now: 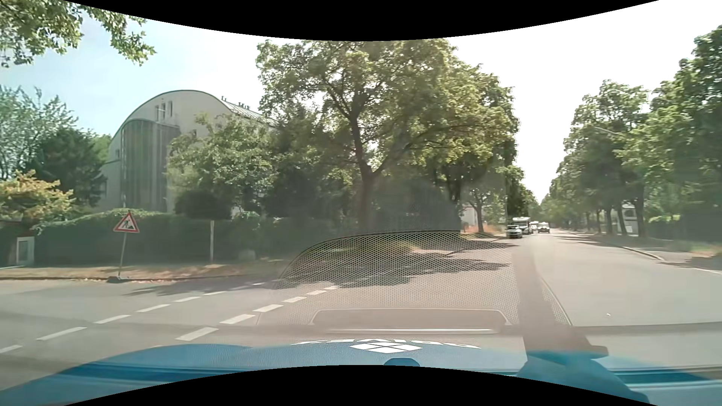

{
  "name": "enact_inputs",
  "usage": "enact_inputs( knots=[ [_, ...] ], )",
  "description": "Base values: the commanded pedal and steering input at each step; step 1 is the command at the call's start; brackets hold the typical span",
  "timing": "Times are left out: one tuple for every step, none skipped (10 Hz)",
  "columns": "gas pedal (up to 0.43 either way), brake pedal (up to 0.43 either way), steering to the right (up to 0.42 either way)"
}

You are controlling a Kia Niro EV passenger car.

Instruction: Follow the waypoints while adhering to traffic rules and regulations

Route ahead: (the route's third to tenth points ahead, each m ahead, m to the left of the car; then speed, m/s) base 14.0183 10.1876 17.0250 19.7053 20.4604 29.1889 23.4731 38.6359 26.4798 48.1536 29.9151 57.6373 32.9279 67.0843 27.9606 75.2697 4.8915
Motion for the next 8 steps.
enact_inputs(
  knots=[
    [0.11,0.0,-0.42],
    [0.118,0.0,-0.426],
    [0.13,0.0,-0.432],
    [0.157,0.0,-0.435],
    [0.177,0.0,-0.434],
    [0.177,0.0,-0.435],
    [0.177,0.0,-0.435],
    [0.177,0.0,-0.435]
  ],
)
